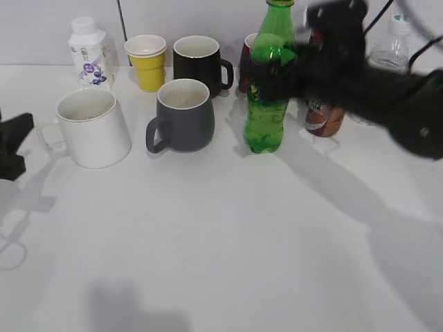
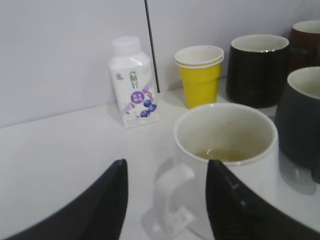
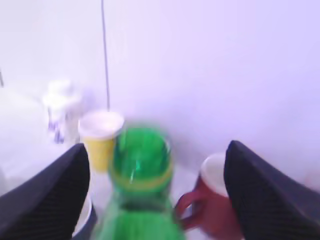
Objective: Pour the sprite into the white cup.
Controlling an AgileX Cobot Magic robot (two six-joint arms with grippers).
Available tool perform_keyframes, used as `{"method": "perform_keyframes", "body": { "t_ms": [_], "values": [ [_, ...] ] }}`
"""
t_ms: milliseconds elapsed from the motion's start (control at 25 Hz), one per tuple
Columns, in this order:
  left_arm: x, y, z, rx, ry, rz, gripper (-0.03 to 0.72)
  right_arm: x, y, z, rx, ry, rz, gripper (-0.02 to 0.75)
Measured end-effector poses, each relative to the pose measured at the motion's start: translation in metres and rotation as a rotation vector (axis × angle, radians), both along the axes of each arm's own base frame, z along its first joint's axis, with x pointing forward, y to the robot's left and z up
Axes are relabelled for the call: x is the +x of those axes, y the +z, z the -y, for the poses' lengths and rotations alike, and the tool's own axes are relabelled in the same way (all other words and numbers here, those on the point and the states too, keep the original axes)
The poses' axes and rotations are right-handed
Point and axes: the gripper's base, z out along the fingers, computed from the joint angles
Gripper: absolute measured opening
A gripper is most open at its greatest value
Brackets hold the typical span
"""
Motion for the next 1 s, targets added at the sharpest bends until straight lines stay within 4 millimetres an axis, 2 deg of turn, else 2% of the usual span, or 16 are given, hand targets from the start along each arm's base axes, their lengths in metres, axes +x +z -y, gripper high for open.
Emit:
{"method": "perform_keyframes", "body": {
  "t_ms": [120, 280, 400, 520, 640, 800, 920, 1000],
  "values": [
    [-0.003, 0.022, -0.003, 0.001, 0.031, -0.025, 0.393, -0.008, 0.041, 0.005, 0.010, -0.016, 0.068, 0.627],
    [-0.021, 0.077, -0.012, -0.052, 0.114, -0.050, 0.400, -0.033, 0.093, 0.021, 0.011, -0.051, 0.107, 0.627],
    [-0.059, 0.127, -0.021, -0.070, 0.171, 0.016, 0.461, -0.057, 0.125, 0.034, -0.023, -0.077, 0.130, 0.627],
    [-0.099, 0.156, -0.030, -0.081, 0.222, 0.024, 0.551, -0.082, 0.150, 0.050, -0.059, -0.119, 0.132, 0.627],
    [-0.138, 0.165, -0.038, -0.085, 0.269, -0.007, 0.589, -0.115, 0.168, 0.062, -0.096, -0.148, 0.095, 0.627],
    [-0.176, 0.155, -0.046, -0.088, 0.316, -0.097, 0.594, -0.164, 0.179, 0.075, -0.142, -0.144, -0.014, 0.627],
    [-0.193, 0.143, -0.048, -0.091, 0.337, -0.198, 0.591, -0.200, 0.173, 0.090, -0.160, -0.120, -0.154, 0.627],
    [-0.201, 0.135, -0.050, -0.080, 0.356, -0.276, 0.592, -0.217, 0.158, 0.100, -0.201, -0.107, -0.280, 0.627]
  ]
}}
